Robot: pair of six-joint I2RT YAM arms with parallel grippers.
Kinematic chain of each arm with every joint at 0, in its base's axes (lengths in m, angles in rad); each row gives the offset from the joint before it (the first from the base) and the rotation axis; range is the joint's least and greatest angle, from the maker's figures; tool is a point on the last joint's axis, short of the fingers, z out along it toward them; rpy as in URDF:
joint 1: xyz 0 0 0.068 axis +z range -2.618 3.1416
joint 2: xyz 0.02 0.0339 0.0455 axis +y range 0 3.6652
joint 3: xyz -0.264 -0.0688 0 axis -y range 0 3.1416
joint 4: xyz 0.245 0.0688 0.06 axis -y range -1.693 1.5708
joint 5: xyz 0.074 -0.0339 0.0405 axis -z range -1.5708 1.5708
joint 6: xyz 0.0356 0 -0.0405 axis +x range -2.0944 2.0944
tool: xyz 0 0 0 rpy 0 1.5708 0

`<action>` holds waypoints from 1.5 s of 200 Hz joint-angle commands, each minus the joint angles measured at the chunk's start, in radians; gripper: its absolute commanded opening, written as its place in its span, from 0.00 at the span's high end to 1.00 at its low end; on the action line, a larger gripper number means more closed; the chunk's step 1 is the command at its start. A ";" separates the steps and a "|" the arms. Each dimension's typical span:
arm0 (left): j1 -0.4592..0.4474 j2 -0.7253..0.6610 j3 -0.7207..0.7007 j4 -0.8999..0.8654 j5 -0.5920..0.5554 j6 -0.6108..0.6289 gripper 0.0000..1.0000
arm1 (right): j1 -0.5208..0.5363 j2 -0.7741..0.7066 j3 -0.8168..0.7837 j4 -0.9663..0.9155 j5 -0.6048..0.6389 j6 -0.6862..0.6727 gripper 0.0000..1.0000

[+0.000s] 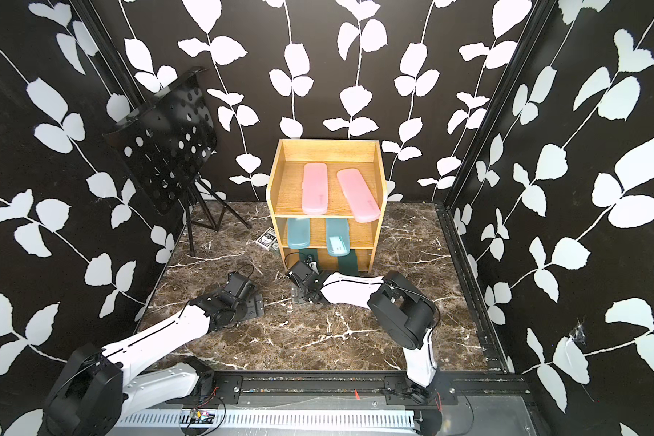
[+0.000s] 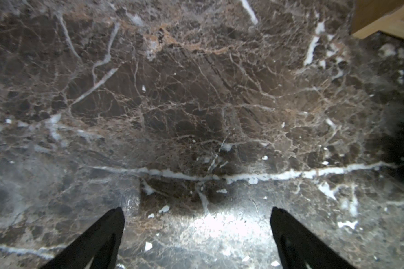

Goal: Place the pencil cases on the shelf according to color
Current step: Place the pencil case on the shelf.

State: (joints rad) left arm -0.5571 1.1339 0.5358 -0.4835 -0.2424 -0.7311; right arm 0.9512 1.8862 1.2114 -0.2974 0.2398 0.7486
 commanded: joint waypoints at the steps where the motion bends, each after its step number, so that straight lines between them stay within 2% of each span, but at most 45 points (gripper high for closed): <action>1: 0.006 0.006 -0.004 0.022 0.013 0.018 0.01 | 0.008 -0.126 -0.044 -0.009 0.002 -0.001 0.01; 28: 0.007 0.005 0.009 0.018 0.012 0.020 0.01 | 0.019 -0.180 -0.045 -0.083 -0.058 0.009 0.01; 69: 0.009 -0.056 -0.007 0.002 0.012 0.017 0.01 | 0.079 -0.252 -0.145 -0.100 -0.015 0.069 0.03; 97: 0.008 -0.134 -0.044 0.041 0.027 0.038 0.01 | 0.117 -0.238 -0.163 -0.144 0.015 0.105 0.19; 127: 0.009 -0.175 -0.023 -0.010 -0.017 0.074 0.01 | 0.120 -0.187 -0.200 -0.078 0.048 0.114 0.50; 151: 0.008 -0.185 -0.014 -0.027 -0.023 0.088 0.01 | 0.107 -0.109 -0.160 -0.049 0.078 0.076 0.58; 192: 0.008 -0.194 -0.012 -0.065 -0.024 0.072 0.01 | 0.076 0.005 -0.074 -0.022 0.108 0.021 0.63; 241: 0.008 -0.248 -0.045 -0.075 -0.034 0.059 0.01 | 0.013 0.007 -0.042 0.006 0.150 -0.014 0.61; 300: 0.009 -0.227 -0.017 -0.092 -0.052 0.068 0.01 | -0.011 0.047 0.064 0.015 0.138 -0.098 0.59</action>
State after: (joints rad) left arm -0.5533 0.9024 0.5076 -0.5362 -0.2714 -0.6651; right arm 0.9413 1.9091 1.2026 -0.3031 0.3607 0.7010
